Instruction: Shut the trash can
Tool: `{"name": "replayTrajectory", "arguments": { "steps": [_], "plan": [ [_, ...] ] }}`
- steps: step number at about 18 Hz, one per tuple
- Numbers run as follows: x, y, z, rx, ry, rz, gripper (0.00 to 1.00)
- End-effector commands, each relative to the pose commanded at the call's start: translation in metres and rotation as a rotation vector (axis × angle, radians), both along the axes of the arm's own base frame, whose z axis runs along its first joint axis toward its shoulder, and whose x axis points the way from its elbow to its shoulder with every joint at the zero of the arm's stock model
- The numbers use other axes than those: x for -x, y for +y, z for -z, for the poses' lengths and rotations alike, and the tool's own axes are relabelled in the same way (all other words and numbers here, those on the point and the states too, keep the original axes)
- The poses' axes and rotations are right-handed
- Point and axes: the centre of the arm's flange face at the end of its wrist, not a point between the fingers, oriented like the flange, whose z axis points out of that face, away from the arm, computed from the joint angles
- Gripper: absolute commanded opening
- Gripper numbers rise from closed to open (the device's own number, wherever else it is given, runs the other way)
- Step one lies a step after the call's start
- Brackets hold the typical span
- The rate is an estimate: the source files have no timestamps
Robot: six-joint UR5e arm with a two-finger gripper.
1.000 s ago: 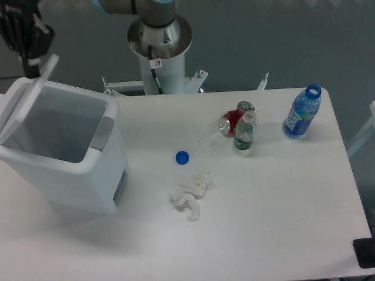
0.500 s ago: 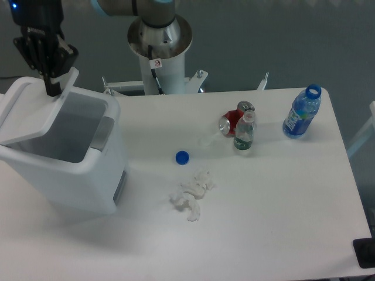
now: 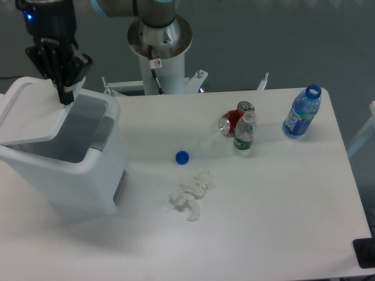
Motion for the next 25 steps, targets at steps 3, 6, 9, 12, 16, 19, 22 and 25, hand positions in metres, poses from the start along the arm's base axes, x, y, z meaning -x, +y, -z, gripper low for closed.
{"name": "replayTrajectory", "arguments": {
  "steps": [3, 6, 9, 12, 16, 19, 22, 25],
  "plan": [
    [0.002, 0.001, 0.009, 0.014, -0.005, -0.001, 0.00],
    [0.001, 0.000, 0.009, 0.014, -0.006, -0.002, 0.00],
    [0.001, 0.001, 0.009, 0.009, -0.005, 0.000, 0.00],
    [0.001, 0.002, 0.013, 0.013, -0.006, -0.002, 0.00],
    [0.001, 0.000, 0.012, 0.010, -0.004, -0.004, 0.00],
    [0.002, 0.001, 0.013, 0.013, -0.006, -0.004, 0.00],
    [0.005, 0.001, 0.013, 0.013, -0.006, -0.010, 0.00],
    [0.009, 0.002, 0.017, 0.020, -0.009, -0.014, 0.00]
  ]
}}
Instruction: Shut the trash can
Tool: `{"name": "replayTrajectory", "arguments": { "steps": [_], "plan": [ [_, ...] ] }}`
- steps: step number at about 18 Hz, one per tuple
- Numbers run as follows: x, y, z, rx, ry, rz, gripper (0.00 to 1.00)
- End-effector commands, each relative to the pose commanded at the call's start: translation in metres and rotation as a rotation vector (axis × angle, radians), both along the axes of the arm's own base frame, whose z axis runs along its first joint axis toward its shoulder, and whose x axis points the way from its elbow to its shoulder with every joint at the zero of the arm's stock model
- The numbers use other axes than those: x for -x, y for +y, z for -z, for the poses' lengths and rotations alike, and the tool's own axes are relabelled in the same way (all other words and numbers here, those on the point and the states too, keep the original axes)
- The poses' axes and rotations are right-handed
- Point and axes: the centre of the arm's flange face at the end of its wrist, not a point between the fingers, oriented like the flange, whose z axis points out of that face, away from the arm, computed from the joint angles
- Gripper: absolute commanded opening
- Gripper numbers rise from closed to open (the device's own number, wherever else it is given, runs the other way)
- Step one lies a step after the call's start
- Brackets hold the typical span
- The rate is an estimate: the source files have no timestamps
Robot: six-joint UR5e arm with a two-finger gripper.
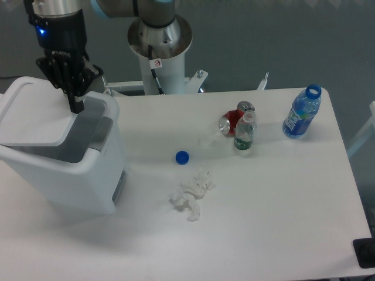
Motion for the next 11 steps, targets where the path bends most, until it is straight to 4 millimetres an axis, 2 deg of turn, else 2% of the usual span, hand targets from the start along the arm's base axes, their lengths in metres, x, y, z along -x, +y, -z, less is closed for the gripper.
{"name": "replayTrajectory", "arguments": {
  "steps": [7, 11],
  "plan": [
    [0.010, 0.006, 0.011, 0.017, -0.010, -0.012, 0.00],
    [0.019, 0.003, 0.008, 0.006, -0.002, -0.028, 0.00]
  ]
}}
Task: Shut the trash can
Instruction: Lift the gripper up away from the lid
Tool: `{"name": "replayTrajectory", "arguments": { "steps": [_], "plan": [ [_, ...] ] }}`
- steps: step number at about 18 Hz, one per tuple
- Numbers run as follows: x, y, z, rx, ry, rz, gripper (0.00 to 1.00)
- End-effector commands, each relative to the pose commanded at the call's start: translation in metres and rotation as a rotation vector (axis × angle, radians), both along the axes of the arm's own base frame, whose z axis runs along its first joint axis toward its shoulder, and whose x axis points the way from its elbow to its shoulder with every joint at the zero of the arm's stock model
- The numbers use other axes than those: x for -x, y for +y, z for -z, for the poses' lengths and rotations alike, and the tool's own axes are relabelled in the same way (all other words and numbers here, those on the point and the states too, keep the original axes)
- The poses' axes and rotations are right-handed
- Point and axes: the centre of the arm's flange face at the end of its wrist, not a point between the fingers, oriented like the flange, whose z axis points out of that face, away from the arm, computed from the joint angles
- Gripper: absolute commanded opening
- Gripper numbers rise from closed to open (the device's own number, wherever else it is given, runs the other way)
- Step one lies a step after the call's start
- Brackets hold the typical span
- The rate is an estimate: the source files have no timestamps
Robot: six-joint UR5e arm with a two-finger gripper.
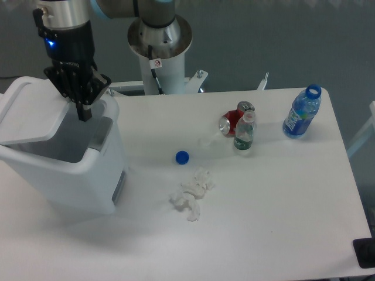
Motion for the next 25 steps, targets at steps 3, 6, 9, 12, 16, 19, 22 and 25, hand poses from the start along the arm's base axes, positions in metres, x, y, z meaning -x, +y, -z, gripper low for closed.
{"name": "replayTrajectory", "arguments": {
  "steps": [3, 6, 9, 12, 16, 19, 22, 25],
  "plan": [
    [0.001, -0.001, -0.004, -0.009, 0.004, -0.002, 0.00],
    [0.005, -0.005, -0.012, -0.029, 0.000, -0.009, 0.00],
    [0.011, -0.011, -0.025, -0.069, -0.022, -0.014, 0.00],
    [-0.001, -0.024, -0.046, -0.116, -0.022, -0.005, 0.00],
    [-0.043, -0.045, -0.091, -0.278, -0.081, 0.073, 0.00],
    [-0.086, -0.058, -0.118, -0.370, -0.149, 0.179, 0.00],
    [-0.124, -0.059, -0.138, -0.404, -0.154, 0.267, 0.00],
    [-0.147, -0.060, -0.146, -0.415, -0.154, 0.318, 0.00]
  ]
}}
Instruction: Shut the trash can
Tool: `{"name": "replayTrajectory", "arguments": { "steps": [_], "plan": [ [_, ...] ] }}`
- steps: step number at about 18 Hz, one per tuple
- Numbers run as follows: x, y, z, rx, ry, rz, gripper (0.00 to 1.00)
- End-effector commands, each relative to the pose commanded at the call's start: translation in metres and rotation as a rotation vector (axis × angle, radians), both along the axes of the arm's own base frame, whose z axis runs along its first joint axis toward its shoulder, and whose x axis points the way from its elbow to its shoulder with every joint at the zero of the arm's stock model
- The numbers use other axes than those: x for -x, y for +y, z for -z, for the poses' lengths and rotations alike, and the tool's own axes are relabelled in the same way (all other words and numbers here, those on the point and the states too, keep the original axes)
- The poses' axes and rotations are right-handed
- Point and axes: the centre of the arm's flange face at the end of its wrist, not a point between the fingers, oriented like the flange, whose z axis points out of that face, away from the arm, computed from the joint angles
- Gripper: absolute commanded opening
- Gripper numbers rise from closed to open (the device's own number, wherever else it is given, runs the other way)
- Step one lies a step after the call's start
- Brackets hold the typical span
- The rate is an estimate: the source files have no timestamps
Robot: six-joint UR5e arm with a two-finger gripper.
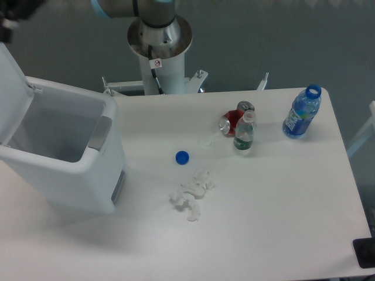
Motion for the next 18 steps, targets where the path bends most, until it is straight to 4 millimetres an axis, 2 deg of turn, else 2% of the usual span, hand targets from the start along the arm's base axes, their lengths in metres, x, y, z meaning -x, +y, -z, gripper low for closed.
{"name": "replayTrajectory", "arguments": {
  "steps": [2, 5, 9, 12, 14, 18],
  "plan": [
    [-0.006, 0.001, -0.006, -0.009, 0.004, 0.012, 0.00],
    [-0.013, 0.004, -0.002, 0.003, 0.004, 0.028, 0.00],
    [-0.015, 0.029, 0.028, 0.074, 0.016, 0.030, 0.00],
    [-0.038, 0.059, 0.060, 0.169, 0.120, 0.016, 0.00],
    [-0.047, 0.070, 0.075, 0.210, 0.152, -0.002, 0.00],
    [-0.048, 0.068, 0.072, 0.210, 0.156, -0.014, 0.00]
  ]
}}
